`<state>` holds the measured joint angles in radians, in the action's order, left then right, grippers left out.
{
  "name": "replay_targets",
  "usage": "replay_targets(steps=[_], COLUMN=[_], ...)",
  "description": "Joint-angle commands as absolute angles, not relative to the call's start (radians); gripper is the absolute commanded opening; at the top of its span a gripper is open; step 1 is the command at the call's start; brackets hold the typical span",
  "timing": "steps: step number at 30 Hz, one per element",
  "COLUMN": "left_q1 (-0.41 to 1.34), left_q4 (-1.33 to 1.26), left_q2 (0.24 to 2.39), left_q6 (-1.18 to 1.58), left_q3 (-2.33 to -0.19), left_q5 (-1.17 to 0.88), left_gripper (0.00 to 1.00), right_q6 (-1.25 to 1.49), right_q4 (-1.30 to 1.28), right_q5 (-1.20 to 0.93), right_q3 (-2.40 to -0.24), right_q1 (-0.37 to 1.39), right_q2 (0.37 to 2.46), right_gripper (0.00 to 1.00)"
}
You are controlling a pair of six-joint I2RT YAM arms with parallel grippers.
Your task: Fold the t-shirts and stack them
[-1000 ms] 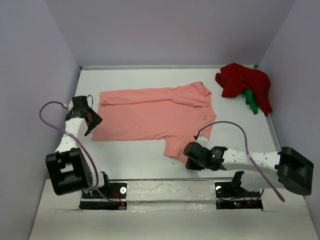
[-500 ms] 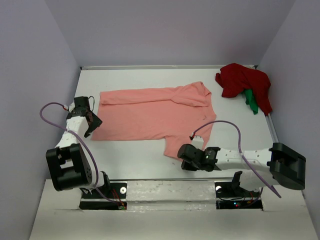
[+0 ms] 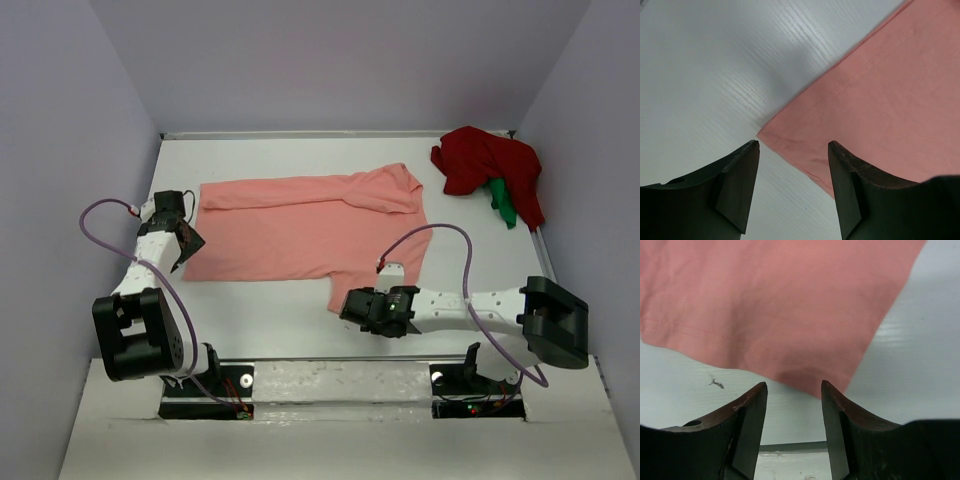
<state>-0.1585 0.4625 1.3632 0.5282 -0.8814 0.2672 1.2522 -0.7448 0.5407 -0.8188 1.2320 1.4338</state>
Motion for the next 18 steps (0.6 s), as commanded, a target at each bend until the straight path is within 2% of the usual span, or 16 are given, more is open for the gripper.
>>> replay_targets(steps=[1,7,18], left_q1=[-0.155,-0.152,-0.147], left_q4=[0.448,0.433,0.443], left_q2=[1.344,1.348,1.338], left_q6=[0.506,0.505,0.511], left_q3=[-0.917,-0.911,-0.920], left_q5=[0.305,0.270,0.275], left_gripper=[0.67,0.67,0.67], right_q6=[1.370,1.456,1.394], right_q4=[-0.865,-0.828,-0.696], right_q5=[0.592,0.580,0.502], right_q3=[-0.784,-0.678,-0.655], right_q1=[1.241,1.241,1.241], right_q2=[1.408,1.272,1.295], right_gripper=[0.53,0.53,0.53])
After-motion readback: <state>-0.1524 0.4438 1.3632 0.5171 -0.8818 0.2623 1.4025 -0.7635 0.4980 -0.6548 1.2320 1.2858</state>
